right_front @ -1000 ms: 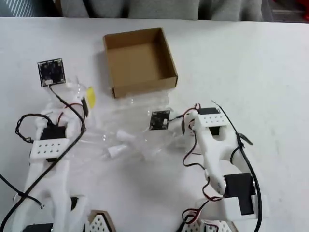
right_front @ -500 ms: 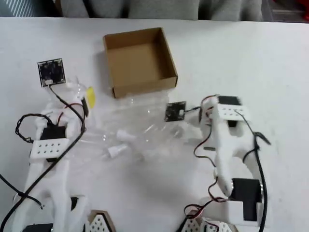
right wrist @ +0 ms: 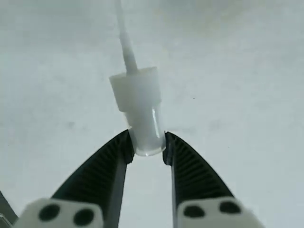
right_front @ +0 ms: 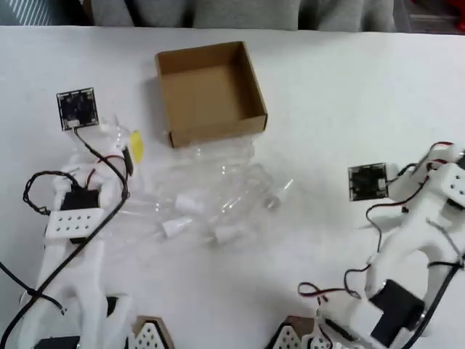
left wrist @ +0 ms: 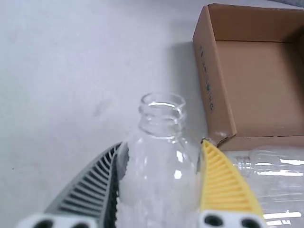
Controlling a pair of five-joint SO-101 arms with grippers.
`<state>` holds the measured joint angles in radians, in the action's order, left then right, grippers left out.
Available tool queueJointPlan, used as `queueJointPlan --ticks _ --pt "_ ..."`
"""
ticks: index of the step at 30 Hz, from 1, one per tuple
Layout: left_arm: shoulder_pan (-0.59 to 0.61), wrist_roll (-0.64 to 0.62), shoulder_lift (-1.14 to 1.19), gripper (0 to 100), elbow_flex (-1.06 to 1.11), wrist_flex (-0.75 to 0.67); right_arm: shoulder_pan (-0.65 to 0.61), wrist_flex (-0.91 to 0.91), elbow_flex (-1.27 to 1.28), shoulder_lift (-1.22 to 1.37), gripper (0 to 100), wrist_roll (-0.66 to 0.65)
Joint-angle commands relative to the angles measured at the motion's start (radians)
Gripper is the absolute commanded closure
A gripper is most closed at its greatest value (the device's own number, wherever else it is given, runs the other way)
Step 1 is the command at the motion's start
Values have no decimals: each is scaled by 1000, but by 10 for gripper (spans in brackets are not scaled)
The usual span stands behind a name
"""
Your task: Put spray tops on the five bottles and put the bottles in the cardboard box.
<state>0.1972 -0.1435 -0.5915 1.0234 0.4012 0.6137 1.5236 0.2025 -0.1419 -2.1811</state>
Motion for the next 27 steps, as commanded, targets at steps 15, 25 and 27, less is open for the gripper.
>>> queueJointPlan --ticks 15,25,27 --pt "10 3 -42 980 -3 -18 -1 -501 -46 311 770 433" --pt "10 3 -42 980 -2 -18 -1 -338 -54 142 934 1157" --pt "10 3 -42 980 -2 -20 16 -272 -52 122 929 1335"
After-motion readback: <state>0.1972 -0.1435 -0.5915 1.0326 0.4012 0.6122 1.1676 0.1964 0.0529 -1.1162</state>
